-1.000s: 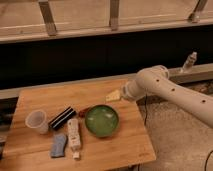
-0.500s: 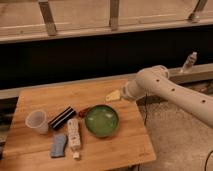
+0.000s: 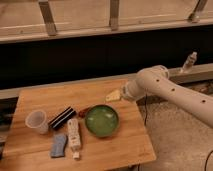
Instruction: Place the white sponge in the ceramic bowl
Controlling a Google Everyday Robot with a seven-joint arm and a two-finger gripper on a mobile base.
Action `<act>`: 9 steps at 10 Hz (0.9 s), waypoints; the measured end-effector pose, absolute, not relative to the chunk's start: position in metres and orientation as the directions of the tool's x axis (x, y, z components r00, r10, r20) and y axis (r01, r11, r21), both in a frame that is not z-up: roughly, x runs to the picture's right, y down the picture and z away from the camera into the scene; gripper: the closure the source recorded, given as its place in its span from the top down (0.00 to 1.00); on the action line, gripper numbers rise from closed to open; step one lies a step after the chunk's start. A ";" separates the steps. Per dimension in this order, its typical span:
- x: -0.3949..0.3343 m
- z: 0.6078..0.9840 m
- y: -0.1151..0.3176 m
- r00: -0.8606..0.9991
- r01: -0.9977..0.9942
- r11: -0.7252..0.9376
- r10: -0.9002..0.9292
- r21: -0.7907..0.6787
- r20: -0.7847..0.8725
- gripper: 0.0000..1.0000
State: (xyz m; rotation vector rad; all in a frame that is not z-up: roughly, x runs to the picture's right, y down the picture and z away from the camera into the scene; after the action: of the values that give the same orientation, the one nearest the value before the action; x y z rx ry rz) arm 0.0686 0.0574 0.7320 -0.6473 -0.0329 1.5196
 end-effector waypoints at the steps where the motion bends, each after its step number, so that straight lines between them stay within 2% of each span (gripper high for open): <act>1: 0.067 0.732 0.058 0.094 -0.905 -0.075 0.924 -0.419 -0.370 0.80; 9: 0.056 0.731 0.058 0.125 -0.896 -0.053 0.923 -0.442 -0.364 0.80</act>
State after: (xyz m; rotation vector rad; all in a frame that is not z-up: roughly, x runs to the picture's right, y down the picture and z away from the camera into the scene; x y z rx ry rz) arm 0.0557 0.0584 0.7309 -0.6692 -0.0513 1.4793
